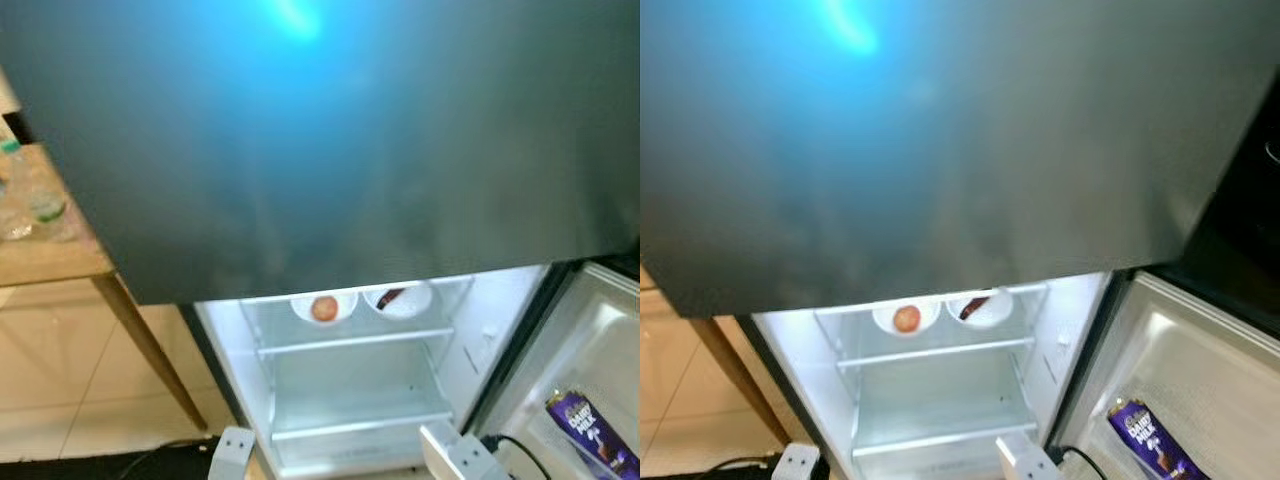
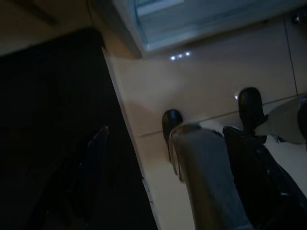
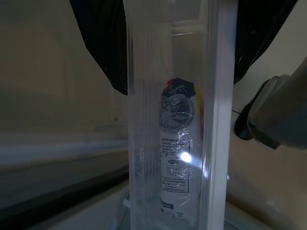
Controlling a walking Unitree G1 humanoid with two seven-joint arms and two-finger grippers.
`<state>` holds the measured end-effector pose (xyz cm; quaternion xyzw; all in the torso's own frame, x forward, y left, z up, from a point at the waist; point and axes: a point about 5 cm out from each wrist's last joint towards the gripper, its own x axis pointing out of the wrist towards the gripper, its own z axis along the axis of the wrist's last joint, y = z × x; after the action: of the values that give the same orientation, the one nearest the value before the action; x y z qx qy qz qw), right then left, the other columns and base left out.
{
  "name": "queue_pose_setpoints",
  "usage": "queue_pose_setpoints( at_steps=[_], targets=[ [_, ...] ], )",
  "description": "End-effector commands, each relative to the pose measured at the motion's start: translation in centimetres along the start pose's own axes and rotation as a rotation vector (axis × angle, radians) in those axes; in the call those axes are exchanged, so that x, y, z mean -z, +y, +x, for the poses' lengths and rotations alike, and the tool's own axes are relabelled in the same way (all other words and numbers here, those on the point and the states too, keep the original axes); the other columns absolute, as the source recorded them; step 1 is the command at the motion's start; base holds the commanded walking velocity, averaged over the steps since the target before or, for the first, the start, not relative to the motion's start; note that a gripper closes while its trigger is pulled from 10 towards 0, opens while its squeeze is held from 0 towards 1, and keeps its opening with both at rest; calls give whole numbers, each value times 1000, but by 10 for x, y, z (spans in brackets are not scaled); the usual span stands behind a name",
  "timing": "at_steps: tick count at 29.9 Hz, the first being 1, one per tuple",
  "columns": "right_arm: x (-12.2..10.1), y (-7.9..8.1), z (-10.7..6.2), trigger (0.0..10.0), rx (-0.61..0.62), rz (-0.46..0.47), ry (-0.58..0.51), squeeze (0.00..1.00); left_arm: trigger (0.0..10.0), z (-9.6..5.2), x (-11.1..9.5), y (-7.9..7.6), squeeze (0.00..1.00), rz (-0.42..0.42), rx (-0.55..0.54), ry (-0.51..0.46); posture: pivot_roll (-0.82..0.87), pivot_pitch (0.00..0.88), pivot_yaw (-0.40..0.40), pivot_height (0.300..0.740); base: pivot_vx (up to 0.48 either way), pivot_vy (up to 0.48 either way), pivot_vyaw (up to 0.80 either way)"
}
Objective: Restocking fridge
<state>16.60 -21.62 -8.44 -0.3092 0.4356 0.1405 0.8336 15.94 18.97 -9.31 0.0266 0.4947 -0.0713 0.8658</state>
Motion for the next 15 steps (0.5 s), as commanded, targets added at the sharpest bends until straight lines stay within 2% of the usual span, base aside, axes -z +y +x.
queue_pose_setpoints(
  at_steps=[1, 6, 9, 12, 13, 15],
  targets=[
    [-10, -11, 2, 10000, 49, -13, -42, 0, 10000, -1, 3, 3, 0, 3, -10, 10, -77, 0, 14, 740, 0, 0, 0],
    [-23, -12, 4, 10000, 33, -10, -107, 0, 10000, -1, 3, 3, 0, -5, -14, 6, -77, 1, 13, 740, 0, 0, 0],
    [-49, -8, 5, 10000, -64, 43, -235, 0, 10000, -1, 2, 3, 0, -32, -8, -12, -82, 8, 13, 740, 0, 0, 0],
    [-54, -6, 5, 10000, -99, 48, -260, 0, 10000, -1, 1, 3, 0, -36, -6, -17, -82, 7, 12, 740, 0, 0, 0],
    [-64, 1, 4, 10000, -187, 36, -311, 0, 10000, -1, -1, 3, 0, -38, -2, -24, -81, 8, 12, 740, 0, 0, 0],
    [-67, 3, 4, 10000, -214, 25, -326, 0, 10000, -1, -2, 3, 0, -39, -1, -26, -81, 8, 12, 740, 0, 0, 0]
  ],
)
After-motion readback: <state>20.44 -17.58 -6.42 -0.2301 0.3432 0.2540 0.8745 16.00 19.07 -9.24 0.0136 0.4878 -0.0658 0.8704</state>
